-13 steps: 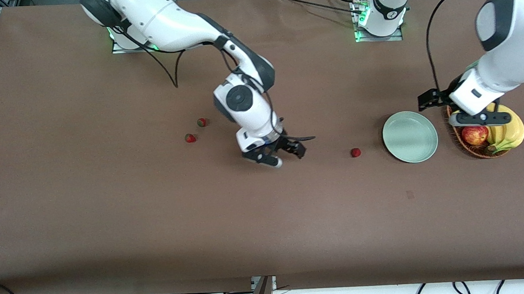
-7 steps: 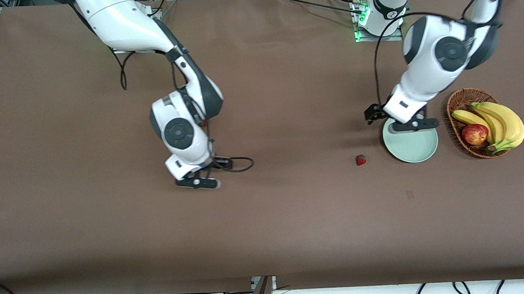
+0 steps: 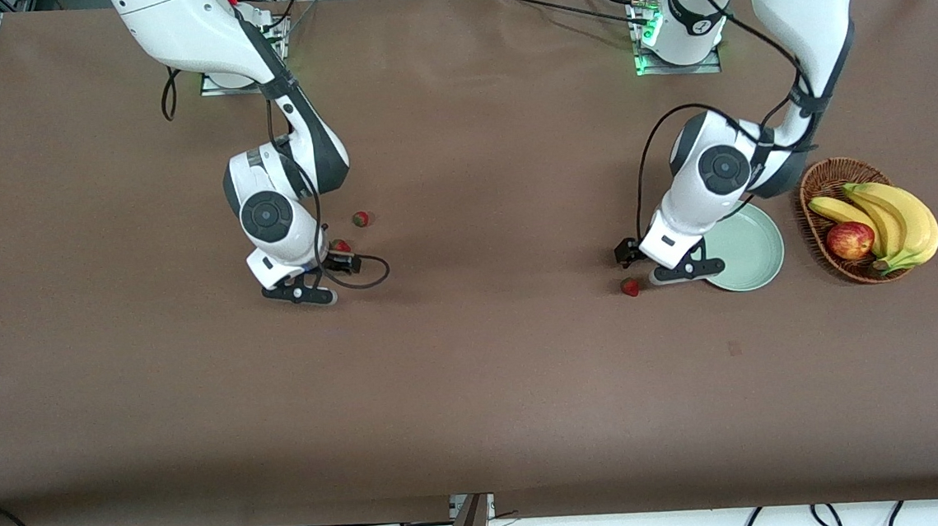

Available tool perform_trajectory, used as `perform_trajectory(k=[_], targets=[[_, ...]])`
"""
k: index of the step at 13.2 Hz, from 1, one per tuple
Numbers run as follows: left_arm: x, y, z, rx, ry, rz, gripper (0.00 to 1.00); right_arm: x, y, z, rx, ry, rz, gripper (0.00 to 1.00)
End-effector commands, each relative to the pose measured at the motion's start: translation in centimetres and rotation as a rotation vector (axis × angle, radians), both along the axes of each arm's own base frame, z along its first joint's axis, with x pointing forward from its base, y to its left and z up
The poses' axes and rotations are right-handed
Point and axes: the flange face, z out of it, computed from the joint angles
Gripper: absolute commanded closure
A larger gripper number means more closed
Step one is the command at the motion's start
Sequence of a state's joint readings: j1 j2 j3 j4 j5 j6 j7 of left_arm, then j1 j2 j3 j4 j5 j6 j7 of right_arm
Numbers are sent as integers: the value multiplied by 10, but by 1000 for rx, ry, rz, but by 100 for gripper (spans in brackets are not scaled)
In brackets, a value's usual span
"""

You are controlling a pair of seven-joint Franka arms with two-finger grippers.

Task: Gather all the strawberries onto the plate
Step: 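Grasp the strawberry with the left gripper while the right gripper grasps another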

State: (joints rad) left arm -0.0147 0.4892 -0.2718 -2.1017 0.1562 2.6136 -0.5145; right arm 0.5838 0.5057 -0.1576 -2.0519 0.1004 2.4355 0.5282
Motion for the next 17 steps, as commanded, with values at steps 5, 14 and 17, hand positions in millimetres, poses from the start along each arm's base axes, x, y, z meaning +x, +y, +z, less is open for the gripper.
perform_trajectory(k=[5, 14, 17], targets=[[35, -18, -15, -19, -19, 62, 0, -44, 12, -2, 81, 40, -55, 15], [38, -22, -10, -7, -2, 111, 100, -31, 18, 15, 102, 9, -10, 97], [62, -11, 23, 41, 53, 118, 100, 8, 50, 62, 144, -31, -1, 100]])
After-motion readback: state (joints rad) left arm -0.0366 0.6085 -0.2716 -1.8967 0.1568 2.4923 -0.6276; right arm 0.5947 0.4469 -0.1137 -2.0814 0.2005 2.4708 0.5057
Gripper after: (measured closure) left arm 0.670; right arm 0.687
